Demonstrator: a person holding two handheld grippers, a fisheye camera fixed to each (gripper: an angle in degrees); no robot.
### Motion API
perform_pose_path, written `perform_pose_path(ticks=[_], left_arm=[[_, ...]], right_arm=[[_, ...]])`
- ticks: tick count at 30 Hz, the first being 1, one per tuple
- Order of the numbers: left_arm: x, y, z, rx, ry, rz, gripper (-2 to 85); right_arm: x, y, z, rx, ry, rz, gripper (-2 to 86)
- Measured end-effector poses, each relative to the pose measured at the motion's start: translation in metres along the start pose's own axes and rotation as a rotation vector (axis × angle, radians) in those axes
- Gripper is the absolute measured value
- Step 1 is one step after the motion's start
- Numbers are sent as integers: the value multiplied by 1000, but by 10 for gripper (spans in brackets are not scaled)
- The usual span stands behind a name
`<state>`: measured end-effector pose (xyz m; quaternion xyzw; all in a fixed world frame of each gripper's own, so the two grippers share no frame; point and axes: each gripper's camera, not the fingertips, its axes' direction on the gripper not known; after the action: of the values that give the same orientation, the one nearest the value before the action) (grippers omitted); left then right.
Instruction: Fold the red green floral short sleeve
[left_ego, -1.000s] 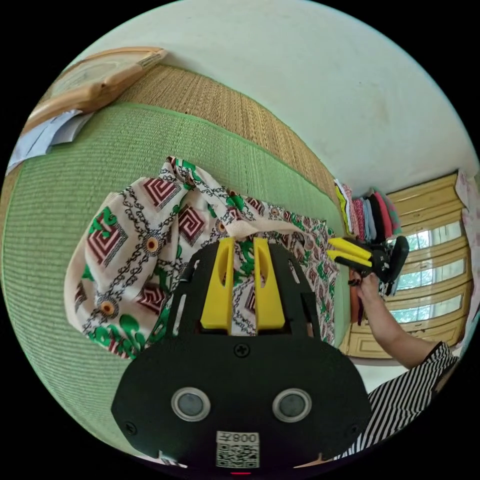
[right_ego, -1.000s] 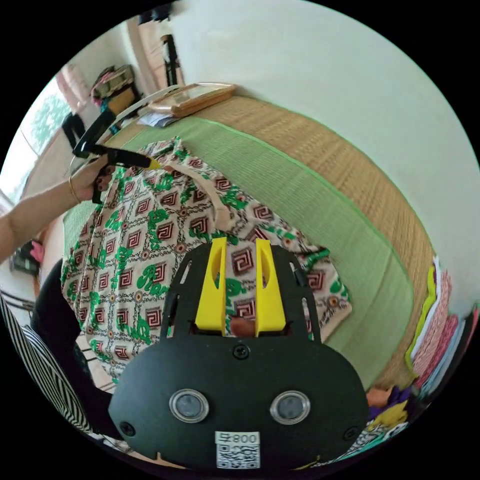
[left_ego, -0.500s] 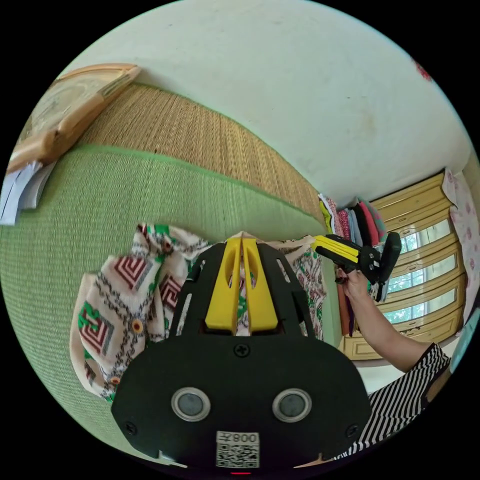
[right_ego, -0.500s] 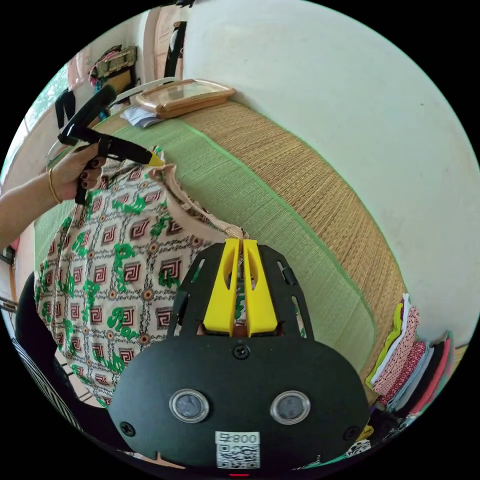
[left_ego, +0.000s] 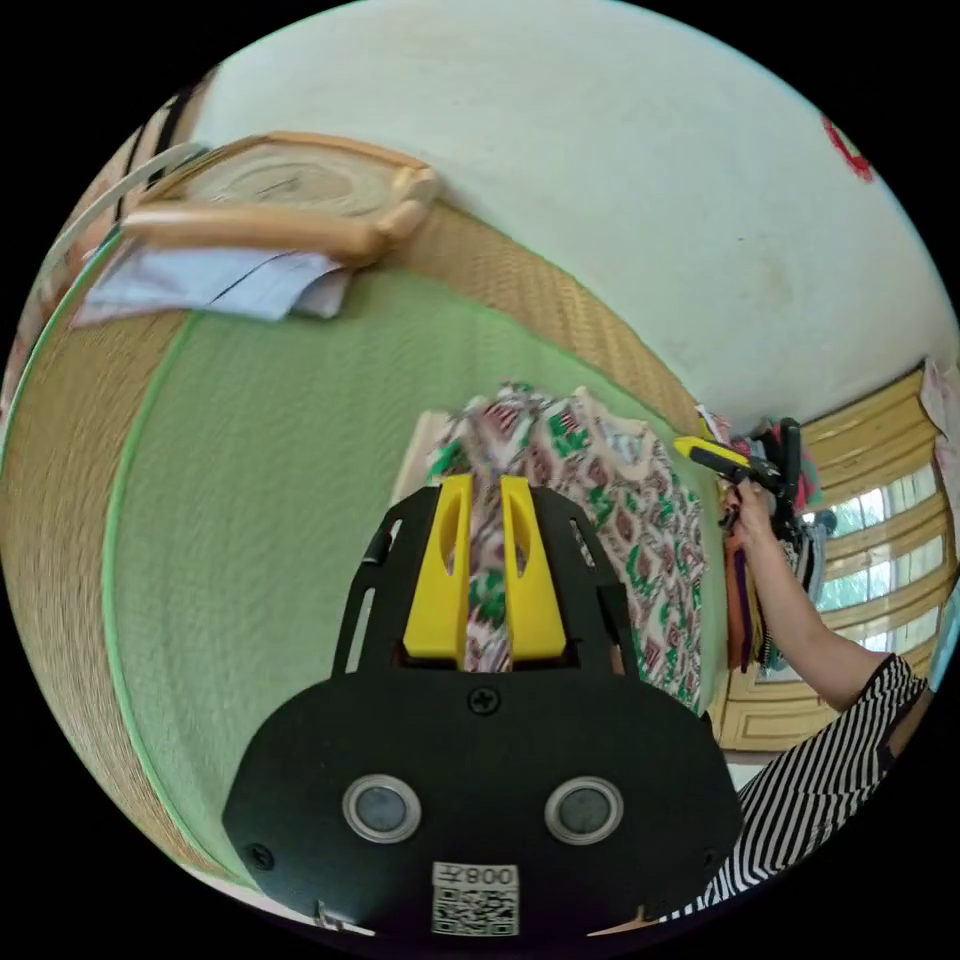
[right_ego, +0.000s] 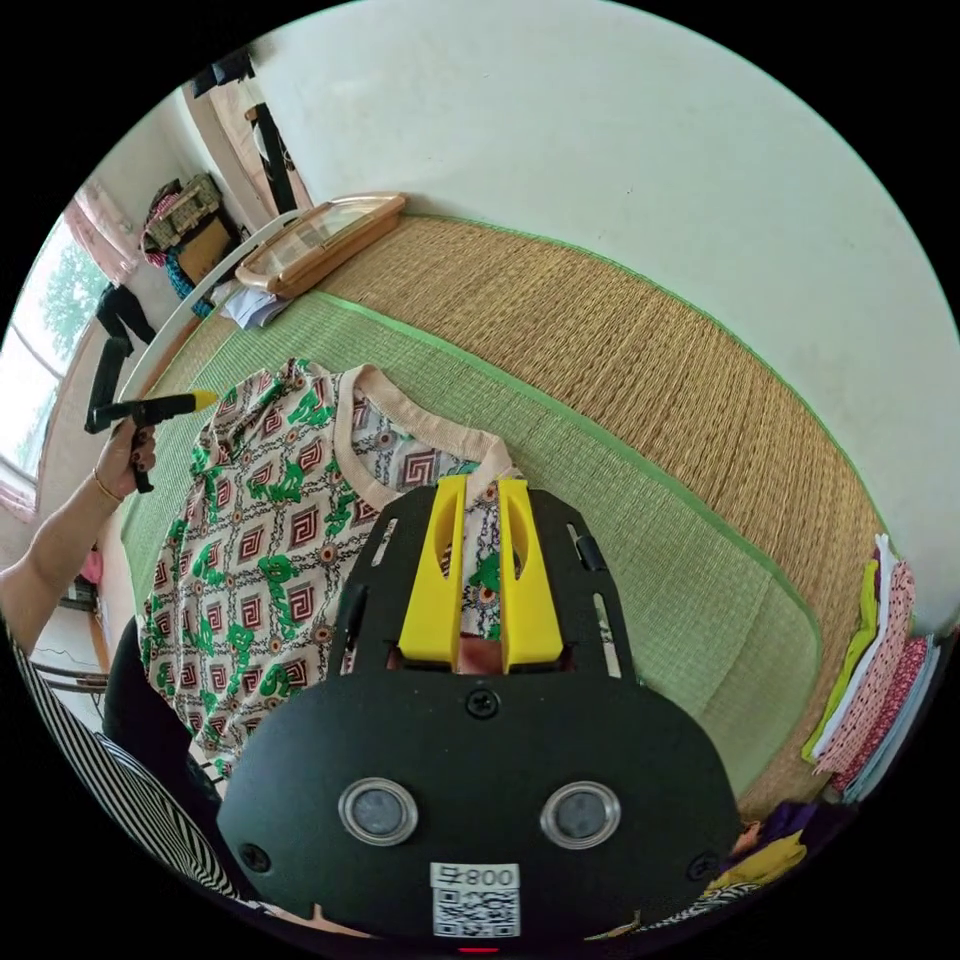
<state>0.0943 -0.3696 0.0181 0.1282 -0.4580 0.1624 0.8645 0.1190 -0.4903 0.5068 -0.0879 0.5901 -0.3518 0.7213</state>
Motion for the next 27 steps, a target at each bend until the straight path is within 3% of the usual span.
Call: perform_pose_path(ticks=[6, 14, 21, 27], left_arm=[[-37, 37, -2, 10, 59, -111, 38], [-10, 58, -14, 36, -8, 91, 9], [1, 75, -12, 5, -56, 211, 6], [-5, 90, -11, 15, -7, 231, 5]], right_arm=[[-38, 2, 0, 67, -96, -13, 66], [-154, -67, 42, 40, -285, -234, 75], [-262, -149, 113, -129, -212, -443, 80], [-299, -158, 170, -311, -99, -550, 69]])
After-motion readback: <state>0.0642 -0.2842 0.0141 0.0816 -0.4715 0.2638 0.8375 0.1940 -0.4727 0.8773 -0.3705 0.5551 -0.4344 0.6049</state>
